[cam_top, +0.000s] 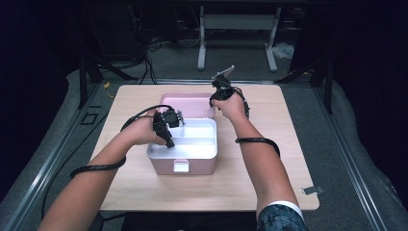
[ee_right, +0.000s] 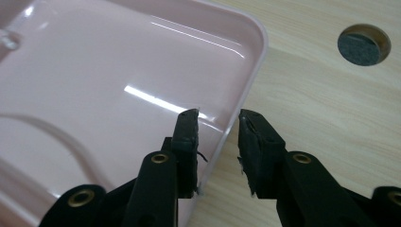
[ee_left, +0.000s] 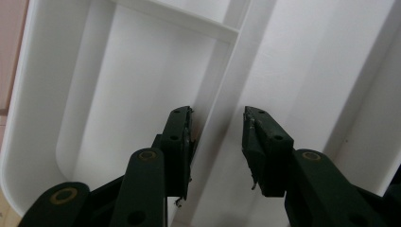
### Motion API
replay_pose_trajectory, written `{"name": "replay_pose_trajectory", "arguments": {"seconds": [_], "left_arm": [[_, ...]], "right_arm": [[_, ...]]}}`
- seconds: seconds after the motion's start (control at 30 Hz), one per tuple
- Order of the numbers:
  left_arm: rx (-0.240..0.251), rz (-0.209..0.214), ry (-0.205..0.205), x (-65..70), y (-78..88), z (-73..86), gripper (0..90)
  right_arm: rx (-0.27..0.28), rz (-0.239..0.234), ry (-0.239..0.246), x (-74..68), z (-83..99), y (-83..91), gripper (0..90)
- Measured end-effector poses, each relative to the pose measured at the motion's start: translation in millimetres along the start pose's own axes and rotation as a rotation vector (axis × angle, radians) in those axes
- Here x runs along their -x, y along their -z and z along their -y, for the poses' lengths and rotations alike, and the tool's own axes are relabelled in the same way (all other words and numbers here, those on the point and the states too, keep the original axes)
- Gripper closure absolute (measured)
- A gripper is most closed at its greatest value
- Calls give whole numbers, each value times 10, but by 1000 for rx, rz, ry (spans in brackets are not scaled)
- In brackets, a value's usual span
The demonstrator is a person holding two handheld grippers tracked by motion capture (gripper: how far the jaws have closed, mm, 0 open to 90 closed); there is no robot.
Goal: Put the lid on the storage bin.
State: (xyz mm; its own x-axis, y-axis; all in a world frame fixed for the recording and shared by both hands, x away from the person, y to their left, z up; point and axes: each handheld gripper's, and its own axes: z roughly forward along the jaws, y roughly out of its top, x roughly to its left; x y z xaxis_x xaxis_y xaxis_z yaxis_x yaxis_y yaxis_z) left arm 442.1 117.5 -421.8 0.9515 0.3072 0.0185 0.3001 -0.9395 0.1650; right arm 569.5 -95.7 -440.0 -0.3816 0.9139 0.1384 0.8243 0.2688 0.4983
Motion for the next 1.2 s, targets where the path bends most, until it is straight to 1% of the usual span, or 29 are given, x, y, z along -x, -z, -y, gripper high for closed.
{"name": "replay_pose_trajectory", "arguments": {"seconds": [0.03,0.07,0.13,0.2,0.37,0.47,0.53,0.57,0.6,0.67,0.77,0.8,0.87,0.97,1.03,1.13,1.2], "left_arm": [[2,3,0,-3,-1,2,622],[1,2,-2,-4,-1,2,622],[0,-1,-1,1,0,1,623],[0,-2,-2,2,0,1,623],[4,-4,-5,5,1,7,623],[2,-6,-4,8,0,4,623],[2,-5,-3,8,0,4,623],[2,-6,-2,8,0,3,622],[2,-6,-2,9,0,3,623],[2,-7,-1,9,0,4,622],[1,-7,0,11,-1,2,623],[-1,-7,-1,11,-1,0,623],[-5,-9,-4,12,-1,-5,623],[-3,-9,1,12,0,-2,623],[-1,-8,1,13,0,-1,623],[-6,-8,-2,11,-1,-7,624],[-4,-7,-1,12,-2,-7,623]], "right_arm": [[-11,13,-14,10,-13,-38,691],[-11,17,-30,21,-21,-60,699],[-6,-5,-57,44,-42,-79,709],[-8,-15,-71,56,-60,-95,715],[-13,-4,-89,72,-100,-139,729],[-20,13,-89,64,-105,-203,734],[-19,29,-99,64,-102,-242,742],[-23,8,-104,74,-102,-256,756],[-27,6,-109,75,-105,-257,759],[-29,9,-113,74,-117,-243,781],[-31,9,-121,73,-130,-220,789],[-35,11,-117,65,-135,-211,792],[-26,40,-105,39,-139,-203,797],[-24,34,-99,22,-146,-167,807],[-13,46,-94,14,-149,-138,811],[4,31,-84,-3,-163,-53,821],[40,30,-76,-15,-167,45,828]]}}
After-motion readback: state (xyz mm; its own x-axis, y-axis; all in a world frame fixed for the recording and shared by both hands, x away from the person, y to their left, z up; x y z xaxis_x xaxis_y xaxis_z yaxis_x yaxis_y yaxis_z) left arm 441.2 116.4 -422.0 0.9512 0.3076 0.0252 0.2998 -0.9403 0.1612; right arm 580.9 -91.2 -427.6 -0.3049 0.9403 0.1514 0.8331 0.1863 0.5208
